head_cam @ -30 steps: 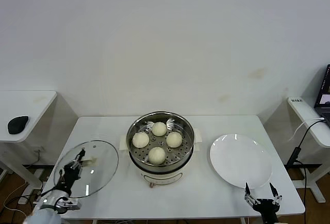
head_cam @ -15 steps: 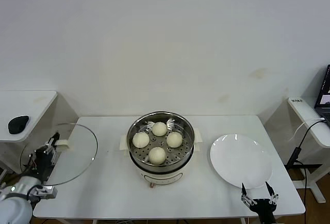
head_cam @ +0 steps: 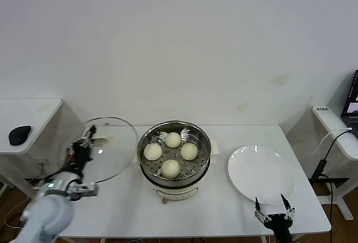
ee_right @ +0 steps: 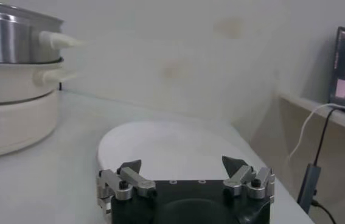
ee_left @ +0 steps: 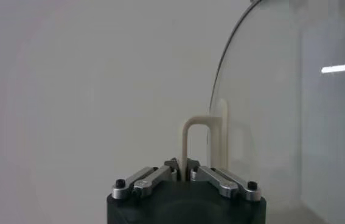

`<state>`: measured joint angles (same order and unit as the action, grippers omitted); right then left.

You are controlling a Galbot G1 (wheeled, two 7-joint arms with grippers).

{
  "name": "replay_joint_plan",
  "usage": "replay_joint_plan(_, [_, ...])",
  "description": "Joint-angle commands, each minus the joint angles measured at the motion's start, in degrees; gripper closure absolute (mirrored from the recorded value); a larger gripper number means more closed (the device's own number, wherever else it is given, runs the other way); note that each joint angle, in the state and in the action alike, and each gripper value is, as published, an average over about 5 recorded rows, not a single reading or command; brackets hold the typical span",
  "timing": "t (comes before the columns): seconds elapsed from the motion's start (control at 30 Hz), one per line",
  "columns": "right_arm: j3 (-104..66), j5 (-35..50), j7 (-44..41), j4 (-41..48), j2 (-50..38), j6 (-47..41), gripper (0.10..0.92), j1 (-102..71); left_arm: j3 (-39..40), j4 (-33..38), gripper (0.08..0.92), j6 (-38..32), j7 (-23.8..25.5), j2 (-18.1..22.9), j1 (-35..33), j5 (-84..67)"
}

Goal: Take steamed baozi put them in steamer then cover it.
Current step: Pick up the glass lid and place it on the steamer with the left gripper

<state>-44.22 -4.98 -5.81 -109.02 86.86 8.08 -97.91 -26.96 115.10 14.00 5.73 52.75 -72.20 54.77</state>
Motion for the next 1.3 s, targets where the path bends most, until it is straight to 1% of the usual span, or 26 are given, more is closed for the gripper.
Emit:
replay_joint_plan(0.03, [0.6, -4.6, 0.1, 0.2, 0.7, 1.5, 0.203, 0.2, 24.7, -0.8, 0.852, 14.6, 7.9, 4.6, 19.7, 3.4])
replay_joint_plan(0.17, [0.9, -5.1, 0.2, 0.7, 0.9, 1.7, 0.203, 0.5, 28.2, -2.0, 0.852, 17.0, 10.8, 8.5, 22.9, 7.6])
replay_joint_plan(0.3, [1.6, -5.6, 0.2, 1.3, 1.1, 1.8, 0.203, 0.6, 30.0, -3.7, 0.852, 18.2, 12.5, 12.5, 24.2, 12.6])
replay_joint_plan(0.6, [1.9, -6.5, 0.2, 1.7, 1.4, 1.9, 0.203, 0.6, 31.3, -5.4, 0.852, 19.3, 14.3, 19.2, 23.6, 19.2])
replay_joint_plan(0.8, [2.2, -6.8, 0.3, 2.2, 1.4, 2.0, 0.203, 0.7, 32.3, -6.6, 0.852, 19.1, 14.3, 22.9, 22.2, 21.5])
replay_joint_plan(0.97, [2.2, -6.9, 0.4, 2.5, 1.4, 2.0, 0.203, 0.8, 32.7, -8.3, 0.852, 18.3, 13.7, 24.2, 21.6, 23.2])
replay_joint_plan(1.3, [2.5, -7.1, 0.3, 2.8, 1.4, 2.1, 0.203, 0.8, 32.1, -9.0, 0.852, 17.5, 13.4, 24.4, 20.1, 24.5])
